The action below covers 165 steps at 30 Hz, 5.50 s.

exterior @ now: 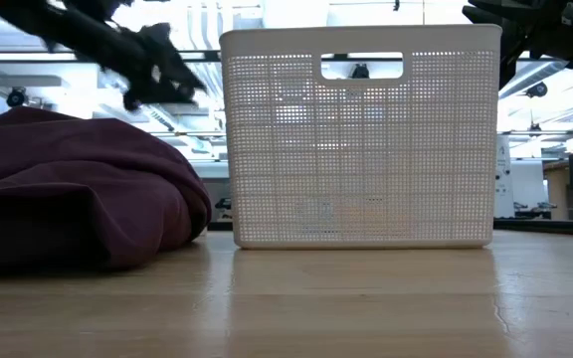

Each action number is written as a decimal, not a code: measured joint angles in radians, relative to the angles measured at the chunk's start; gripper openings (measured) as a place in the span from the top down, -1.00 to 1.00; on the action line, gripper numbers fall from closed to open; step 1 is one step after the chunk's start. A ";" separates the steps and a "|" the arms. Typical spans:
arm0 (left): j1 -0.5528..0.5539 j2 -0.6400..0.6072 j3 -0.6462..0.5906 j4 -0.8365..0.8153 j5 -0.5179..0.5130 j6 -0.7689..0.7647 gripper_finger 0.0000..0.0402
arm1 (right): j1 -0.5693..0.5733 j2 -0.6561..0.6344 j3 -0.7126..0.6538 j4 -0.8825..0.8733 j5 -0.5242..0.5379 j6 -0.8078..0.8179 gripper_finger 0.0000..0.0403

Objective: Pick & place medical supplies in basket/bin
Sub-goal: Put the white pill bottle into the white bin, then return to Home Position

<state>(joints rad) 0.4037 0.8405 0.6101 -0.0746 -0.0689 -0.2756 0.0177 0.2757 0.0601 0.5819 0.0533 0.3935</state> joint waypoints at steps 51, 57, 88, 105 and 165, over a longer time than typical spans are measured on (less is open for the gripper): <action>0.169 0.544 0.029 0.021 0.036 0.295 -0.41 | 0.000 0.001 0.000 -0.002 -0.001 0.000 0.76; 0.168 0.507 0.067 -0.129 0.041 0.143 -0.41 | 0.000 0.001 0.000 -0.003 -0.001 0.000 0.76; 0.111 0.719 0.093 -0.222 0.009 -0.310 -0.38 | -0.001 0.001 -0.001 -0.079 0.002 0.004 0.76; 0.121 0.488 0.089 -0.241 0.023 -0.231 0.25 | -0.001 0.001 -0.001 -0.080 0.001 0.007 0.76; -0.166 0.453 0.493 0.097 0.188 0.235 0.04 | -0.001 -0.001 0.000 -0.078 0.026 0.000 0.76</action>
<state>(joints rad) 0.2373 1.2933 1.1030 0.0226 0.1188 -0.0411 0.0170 0.2749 0.0597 0.5041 0.0792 0.3935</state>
